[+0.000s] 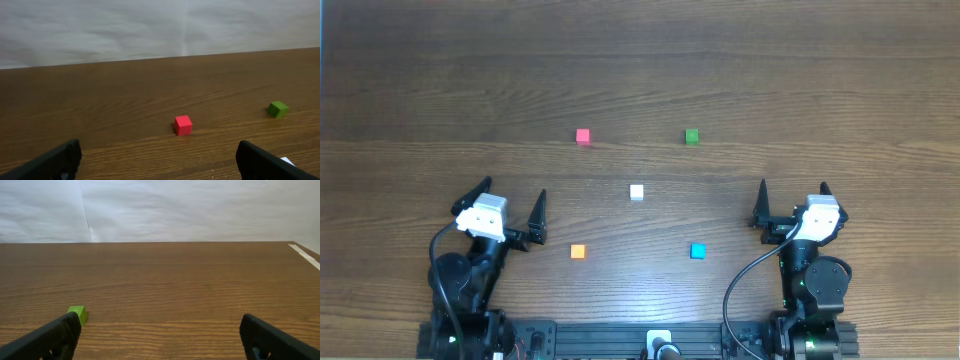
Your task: Stack Cubes
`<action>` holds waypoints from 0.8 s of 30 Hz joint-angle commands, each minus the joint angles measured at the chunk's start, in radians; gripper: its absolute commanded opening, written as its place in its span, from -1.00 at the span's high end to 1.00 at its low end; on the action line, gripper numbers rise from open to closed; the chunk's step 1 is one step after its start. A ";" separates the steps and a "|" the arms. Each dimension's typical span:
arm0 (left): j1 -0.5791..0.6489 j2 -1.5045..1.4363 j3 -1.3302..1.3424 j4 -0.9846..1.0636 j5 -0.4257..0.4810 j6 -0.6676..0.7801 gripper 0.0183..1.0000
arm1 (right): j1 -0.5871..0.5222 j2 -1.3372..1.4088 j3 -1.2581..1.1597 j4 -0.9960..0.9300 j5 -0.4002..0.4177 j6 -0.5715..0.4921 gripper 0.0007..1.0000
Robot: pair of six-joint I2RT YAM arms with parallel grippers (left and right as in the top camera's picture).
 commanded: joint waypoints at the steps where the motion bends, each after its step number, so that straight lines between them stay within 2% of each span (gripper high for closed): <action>1: 0.004 0.001 -0.005 0.000 0.010 0.011 -1.00 | -0.006 -0.005 -0.005 -0.002 0.013 -0.001 -0.98; 24: 0.004 0.001 -0.005 -0.001 0.009 -0.017 -1.00 | -0.006 -0.005 -0.005 -0.002 0.013 -0.001 -0.99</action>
